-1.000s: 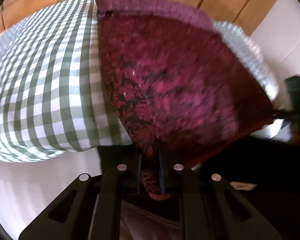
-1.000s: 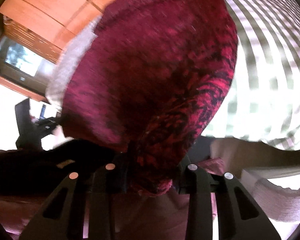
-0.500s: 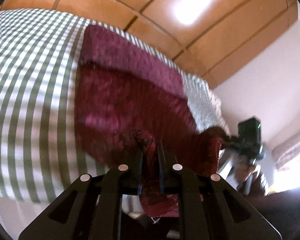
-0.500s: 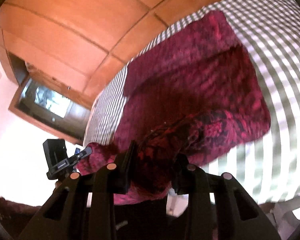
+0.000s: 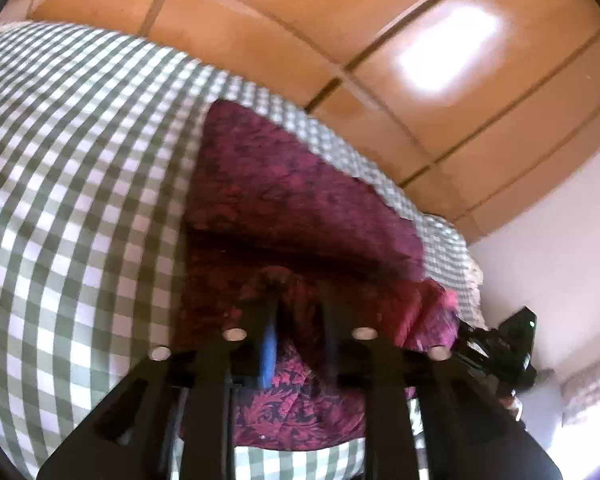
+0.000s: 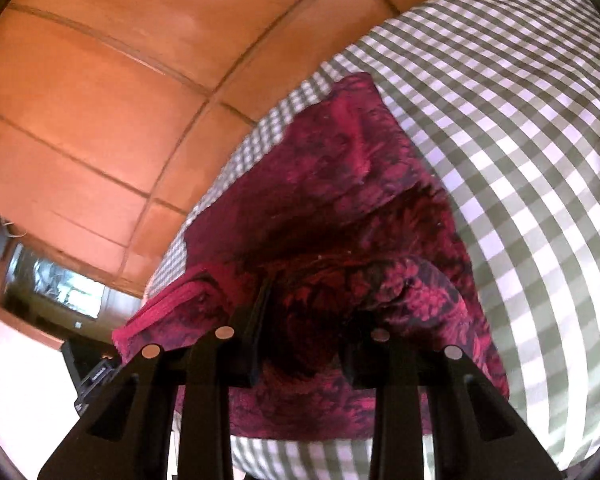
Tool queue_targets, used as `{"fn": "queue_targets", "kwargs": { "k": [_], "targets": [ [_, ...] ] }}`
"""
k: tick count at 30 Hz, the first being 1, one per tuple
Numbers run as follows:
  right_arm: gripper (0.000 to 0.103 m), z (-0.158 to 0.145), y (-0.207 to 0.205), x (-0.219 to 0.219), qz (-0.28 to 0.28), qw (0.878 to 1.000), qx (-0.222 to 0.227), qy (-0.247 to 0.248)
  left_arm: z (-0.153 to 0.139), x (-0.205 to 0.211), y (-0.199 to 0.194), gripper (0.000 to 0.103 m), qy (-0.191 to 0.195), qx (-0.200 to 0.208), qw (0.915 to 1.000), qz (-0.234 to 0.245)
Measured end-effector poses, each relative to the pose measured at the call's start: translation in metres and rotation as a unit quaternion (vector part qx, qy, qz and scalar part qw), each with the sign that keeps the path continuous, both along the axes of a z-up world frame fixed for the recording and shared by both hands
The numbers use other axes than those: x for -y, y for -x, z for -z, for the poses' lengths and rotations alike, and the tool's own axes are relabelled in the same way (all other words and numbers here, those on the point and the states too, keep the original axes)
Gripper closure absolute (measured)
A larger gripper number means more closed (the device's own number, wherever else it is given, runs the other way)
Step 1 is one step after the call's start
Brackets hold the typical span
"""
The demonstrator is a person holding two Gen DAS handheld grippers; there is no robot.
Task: Fold small clothes
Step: 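Lower the folded top onto the bed and open both tools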
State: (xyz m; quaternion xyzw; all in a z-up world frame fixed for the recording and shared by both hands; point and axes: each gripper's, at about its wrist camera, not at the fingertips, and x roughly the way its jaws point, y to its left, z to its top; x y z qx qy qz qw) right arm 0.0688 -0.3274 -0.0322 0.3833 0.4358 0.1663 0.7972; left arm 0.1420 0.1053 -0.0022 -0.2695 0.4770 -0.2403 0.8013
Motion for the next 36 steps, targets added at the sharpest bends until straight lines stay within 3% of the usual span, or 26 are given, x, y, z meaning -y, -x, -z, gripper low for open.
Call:
{"fn": "queue_targets", "kwargs": {
  "k": [1,2,3,4,8,12,15,18,19,21,25,29,31,34,36],
  "targets": [
    [0.057,0.001,0.0,0.001,-0.001,1.0,-0.002,-0.005,0.003,-0.002,-0.001,0.067,0.008,-0.009,0.9999,-0.003],
    [0.046,0.002,0.0,0.0,-0.002,1.0,0.0,-0.012,0.005,-0.005,0.0,0.051,0.012,-0.011,0.9998,-0.011],
    [0.024,0.0,0.002,-0.001,0.006,1.0,0.009,-0.01,0.003,-0.012,0.004,0.037,-0.002,0.0,0.9993,-0.036],
    [0.011,-0.002,0.005,0.0,0.017,1.0,0.013,-0.006,0.001,-0.018,0.008,0.02,-0.013,0.01,0.9981,-0.06],
    [0.011,-0.008,0.016,0.014,0.031,0.999,0.024,-0.026,0.002,-0.048,0.02,0.019,0.009,0.006,0.9956,-0.093],
    [0.01,-0.007,0.04,0.028,0.044,0.999,0.026,-0.005,0.01,-0.064,0.039,0.019,-0.032,0.009,0.9935,-0.109],
    [0.009,0.002,0.063,0.036,0.052,0.998,0.011,0.025,0.016,-0.052,0.064,0.012,-0.138,0.027,0.9857,-0.093],
    [0.009,0.017,0.077,0.037,0.052,0.997,-0.008,0.06,0.019,-0.027,0.076,0.008,-0.251,0.062,0.9637,-0.068],
    [0.009,0.02,0.08,0.036,0.051,0.996,-0.011,0.073,0.019,-0.022,0.077,0.005,-0.272,0.073,0.957,-0.068],
    [0.01,0.023,0.084,0.029,0.045,0.995,-0.012,0.093,0.021,-0.02,0.074,0.004,-0.287,0.086,0.9507,-0.078],
    [0.011,0.022,0.081,0.003,0.018,0.987,0.001,0.157,0.014,-0.02,0.059,0.004,-0.273,0.077,0.9514,-0.119],
    [0.006,0.037,0.074,-0.026,-0.017,0.972,0.002,0.236,0.001,-0.004,0.055,0.004,-0.298,0.121,0.9381,-0.129],
    [0.002,0.044,0.076,-0.029,-0.023,0.969,0.017,0.244,-0.004,0.007,0.055,0.004,-0.312,0.148,0.9316,-0.113],
    [0.002,0.047,0.076,-0.026,-0.018,0.973,0.024,0.229,-0.008,0.018,0.056,0.004,-0.353,0.172,0.9126,-0.114],
    [0.002,0.046,0.077,-0.026,-0.022,0.972,0.03,0.233,-0.008,0.021,0.054,0.004,-0.358,0.171,0.9118,-0.104]
  ]
}}
